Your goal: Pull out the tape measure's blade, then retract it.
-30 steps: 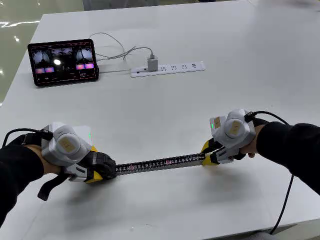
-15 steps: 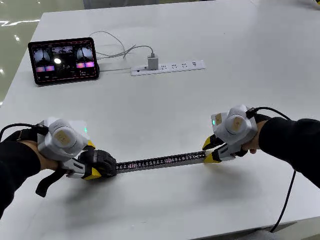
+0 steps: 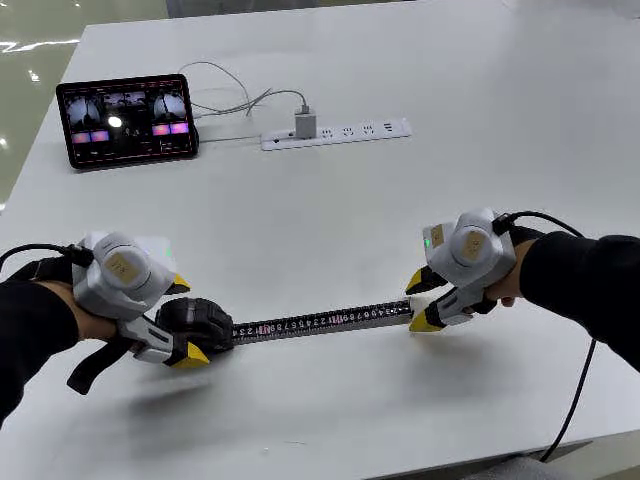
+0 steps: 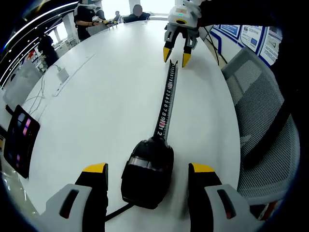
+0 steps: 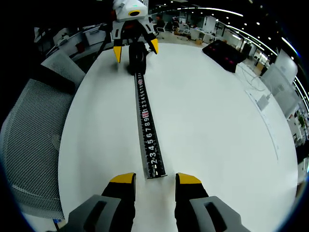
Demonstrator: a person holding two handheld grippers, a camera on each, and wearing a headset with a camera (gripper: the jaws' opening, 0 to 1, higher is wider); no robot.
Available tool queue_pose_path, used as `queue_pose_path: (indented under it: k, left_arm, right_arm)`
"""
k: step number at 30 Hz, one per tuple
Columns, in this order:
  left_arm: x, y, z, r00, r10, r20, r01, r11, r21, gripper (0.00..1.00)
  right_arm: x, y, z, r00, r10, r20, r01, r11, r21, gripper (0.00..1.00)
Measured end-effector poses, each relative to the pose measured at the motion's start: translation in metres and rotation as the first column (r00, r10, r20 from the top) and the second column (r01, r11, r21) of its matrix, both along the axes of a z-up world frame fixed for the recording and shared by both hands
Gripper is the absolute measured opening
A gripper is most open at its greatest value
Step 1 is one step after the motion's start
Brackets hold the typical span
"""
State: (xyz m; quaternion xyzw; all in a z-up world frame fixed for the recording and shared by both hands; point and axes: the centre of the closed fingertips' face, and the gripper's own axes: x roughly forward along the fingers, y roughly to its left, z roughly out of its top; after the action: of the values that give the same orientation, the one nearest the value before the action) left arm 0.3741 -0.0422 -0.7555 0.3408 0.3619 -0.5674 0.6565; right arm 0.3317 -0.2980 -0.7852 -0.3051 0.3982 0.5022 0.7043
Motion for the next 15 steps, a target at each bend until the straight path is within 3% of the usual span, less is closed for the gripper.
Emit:
queue_pose_path:
  k: [8,15]
  left_arm:
    - [0.0018,-0.0008,0.0039,0.997,0.073,-0.037,-0.074,0.997,-0.039,0.71]
    - [0.0022,0.0021,0.0038,0.993,0.112,-0.046,-0.114,0.992,-0.052,0.76]
  right_arm:
    - [0.005,0.0005,0.0065,0.997,-0.071,0.014,0.07,0.997,0.041,0.34]
    - [0.0057,-0.0015,0.0076,0.991,-0.133,0.027,0.131,0.989,0.071,0.39]
